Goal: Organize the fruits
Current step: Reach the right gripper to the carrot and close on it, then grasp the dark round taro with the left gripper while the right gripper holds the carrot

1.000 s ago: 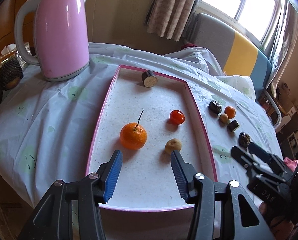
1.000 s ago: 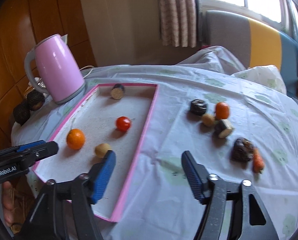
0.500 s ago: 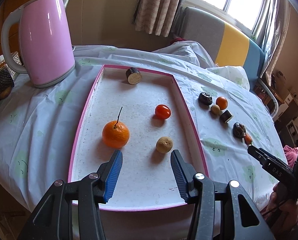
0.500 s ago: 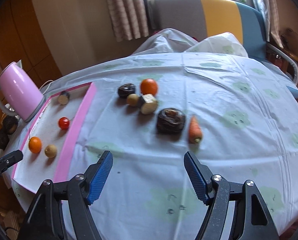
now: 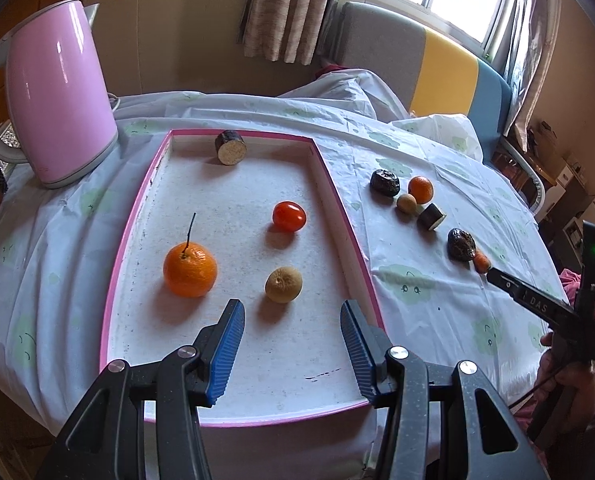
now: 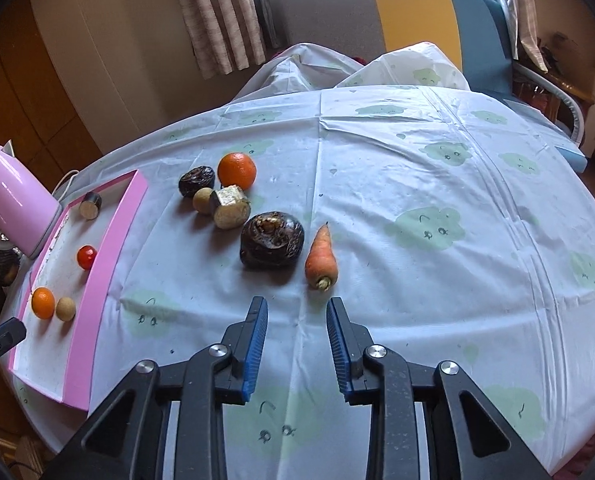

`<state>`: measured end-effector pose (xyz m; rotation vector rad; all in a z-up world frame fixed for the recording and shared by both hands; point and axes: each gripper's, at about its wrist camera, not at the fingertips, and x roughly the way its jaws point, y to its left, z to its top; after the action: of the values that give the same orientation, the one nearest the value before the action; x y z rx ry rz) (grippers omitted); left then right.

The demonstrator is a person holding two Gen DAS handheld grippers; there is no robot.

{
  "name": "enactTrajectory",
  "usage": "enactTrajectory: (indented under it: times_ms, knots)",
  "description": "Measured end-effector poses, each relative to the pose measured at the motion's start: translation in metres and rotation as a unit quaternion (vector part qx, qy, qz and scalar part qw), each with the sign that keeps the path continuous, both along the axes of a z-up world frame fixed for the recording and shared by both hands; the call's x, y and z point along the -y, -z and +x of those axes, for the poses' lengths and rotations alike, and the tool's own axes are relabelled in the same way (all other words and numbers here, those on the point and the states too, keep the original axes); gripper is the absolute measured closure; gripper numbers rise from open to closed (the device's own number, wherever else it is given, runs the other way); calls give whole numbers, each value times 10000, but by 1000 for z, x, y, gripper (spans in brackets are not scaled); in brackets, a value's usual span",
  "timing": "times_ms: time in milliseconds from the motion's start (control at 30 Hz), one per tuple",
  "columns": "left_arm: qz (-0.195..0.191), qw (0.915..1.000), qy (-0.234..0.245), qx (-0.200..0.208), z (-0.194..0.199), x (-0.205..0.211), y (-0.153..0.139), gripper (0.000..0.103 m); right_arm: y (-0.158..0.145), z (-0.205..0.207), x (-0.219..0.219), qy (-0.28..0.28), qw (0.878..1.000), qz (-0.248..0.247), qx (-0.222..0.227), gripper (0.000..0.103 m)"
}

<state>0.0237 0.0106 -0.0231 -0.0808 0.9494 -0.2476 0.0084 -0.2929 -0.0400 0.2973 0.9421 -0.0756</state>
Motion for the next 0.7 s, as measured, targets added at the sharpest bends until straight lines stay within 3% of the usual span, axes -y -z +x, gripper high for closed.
enactTrajectory:
  times_ms: [300,367,400,700]
  knots:
    - [30,9998,204,-24,3,14,0,52,10,28,7,-44,9995,-316,-73,72]
    - [16,9996,273,-36,5,20,-1,52,12,31,8,-80,9994,-337,-70,83]
    - [11,9995,325,-32,6,24,-2,52,13,31,8,-100,9992,-376,-58,82]
    - [-103,9963,851,-55,15,64,-6,52,14,23,26,267,9935,-1105,41,83]
